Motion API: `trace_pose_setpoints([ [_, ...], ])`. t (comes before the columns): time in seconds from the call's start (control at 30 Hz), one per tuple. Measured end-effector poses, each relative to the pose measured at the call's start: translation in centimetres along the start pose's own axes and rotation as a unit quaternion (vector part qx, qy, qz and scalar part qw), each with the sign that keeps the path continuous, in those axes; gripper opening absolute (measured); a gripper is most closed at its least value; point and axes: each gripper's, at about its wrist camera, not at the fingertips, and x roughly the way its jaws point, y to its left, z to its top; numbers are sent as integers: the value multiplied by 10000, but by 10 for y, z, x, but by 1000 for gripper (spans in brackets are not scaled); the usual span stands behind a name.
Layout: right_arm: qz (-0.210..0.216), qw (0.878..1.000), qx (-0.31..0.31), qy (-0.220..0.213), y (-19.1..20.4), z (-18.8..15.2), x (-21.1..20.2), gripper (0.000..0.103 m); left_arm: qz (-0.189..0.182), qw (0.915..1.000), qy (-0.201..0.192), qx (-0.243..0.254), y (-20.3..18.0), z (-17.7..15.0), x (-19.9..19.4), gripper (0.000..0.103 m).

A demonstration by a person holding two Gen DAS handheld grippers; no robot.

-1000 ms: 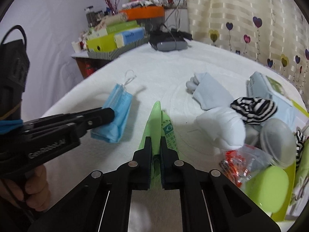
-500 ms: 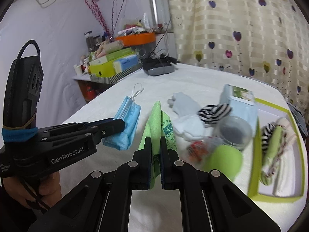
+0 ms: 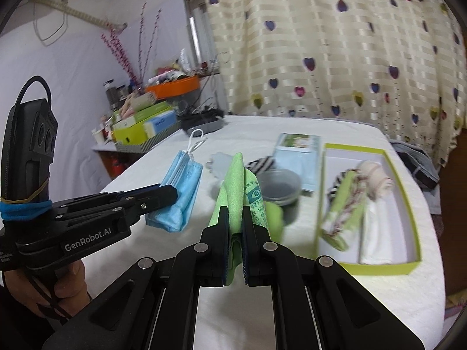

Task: Organize soft objects
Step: 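Carry the blue mask and green cloth with both grippers into the box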

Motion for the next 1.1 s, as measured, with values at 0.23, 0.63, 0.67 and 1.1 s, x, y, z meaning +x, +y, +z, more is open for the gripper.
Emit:
trace_pose_setpoints([
  [0.23,-195,9995,243,-91,-29,-5,-12,7,-214,9995,58,241,-31,2,9,13],
  [0.63,-454,9972,568,-156,-69,-12,-21,7,-527,9969,244,534,-74,4,34,13],
  [0.67,-480,9969,599,-155,-73,-13,-21,7,-542,9967,258,550,-77,5,36,13],
  [1.1,-681,9938,873,-133,-109,-19,-24,7,-708,9932,529,754,-110,6,70,13],
])
